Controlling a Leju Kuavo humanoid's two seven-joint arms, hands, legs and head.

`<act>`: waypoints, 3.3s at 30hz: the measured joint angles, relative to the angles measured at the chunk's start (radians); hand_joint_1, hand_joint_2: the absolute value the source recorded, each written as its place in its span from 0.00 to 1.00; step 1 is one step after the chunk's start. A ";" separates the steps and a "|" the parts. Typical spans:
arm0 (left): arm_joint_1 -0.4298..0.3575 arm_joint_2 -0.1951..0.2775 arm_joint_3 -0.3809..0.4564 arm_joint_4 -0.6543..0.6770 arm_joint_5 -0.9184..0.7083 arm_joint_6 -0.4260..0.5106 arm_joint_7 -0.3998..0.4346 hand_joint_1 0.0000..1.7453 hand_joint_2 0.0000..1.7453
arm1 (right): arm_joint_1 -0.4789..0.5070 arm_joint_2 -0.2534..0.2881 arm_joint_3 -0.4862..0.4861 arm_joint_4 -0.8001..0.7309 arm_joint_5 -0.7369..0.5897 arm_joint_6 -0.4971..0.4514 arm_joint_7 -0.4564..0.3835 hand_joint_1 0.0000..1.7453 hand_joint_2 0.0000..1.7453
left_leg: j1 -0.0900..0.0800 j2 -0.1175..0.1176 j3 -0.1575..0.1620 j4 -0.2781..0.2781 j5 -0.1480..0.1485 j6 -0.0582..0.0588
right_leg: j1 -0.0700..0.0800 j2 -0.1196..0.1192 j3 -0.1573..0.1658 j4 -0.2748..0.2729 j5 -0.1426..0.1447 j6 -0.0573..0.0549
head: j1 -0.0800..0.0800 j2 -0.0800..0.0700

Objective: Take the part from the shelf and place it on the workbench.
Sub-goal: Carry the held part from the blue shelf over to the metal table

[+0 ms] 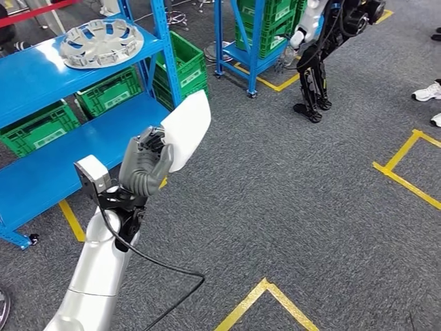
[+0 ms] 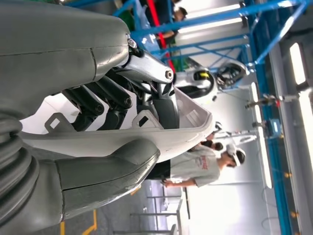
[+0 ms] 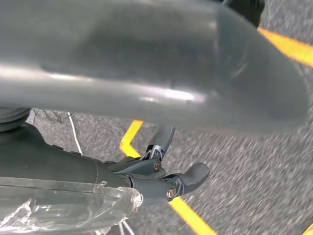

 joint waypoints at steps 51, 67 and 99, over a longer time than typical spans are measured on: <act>-0.011 -0.010 0.070 -0.070 -0.168 0.055 0.027 1.00 1.00 | -0.011 0.019 0.004 -0.001 0.000 0.087 0.106 0.00 0.00 | 0.009 -0.030 -0.018 -0.022 0.044 0.033 | -0.004 0.017 -0.167 0.299 -0.116 0.042 | 0.002 0.000; -0.014 -0.026 0.064 -0.063 -0.132 0.075 0.029 1.00 1.00 | -0.018 0.015 -0.115 -0.001 0.000 0.102 -0.099 0.00 0.00 | 0.008 -0.039 -0.133 0.230 -0.064 -0.012 | 0.003 0.056 -0.012 0.003 0.004 -0.010 | -0.005 0.000; -0.006 -0.044 0.052 -0.068 -0.203 0.165 -0.007 1.00 1.00 | -0.035 0.018 0.134 -0.002 0.050 0.050 -0.097 0.00 0.00 | 0.007 -0.050 -0.093 0.162 -0.029 -0.003 | -0.001 0.076 -0.030 0.016 0.013 -0.007 | -0.009 0.000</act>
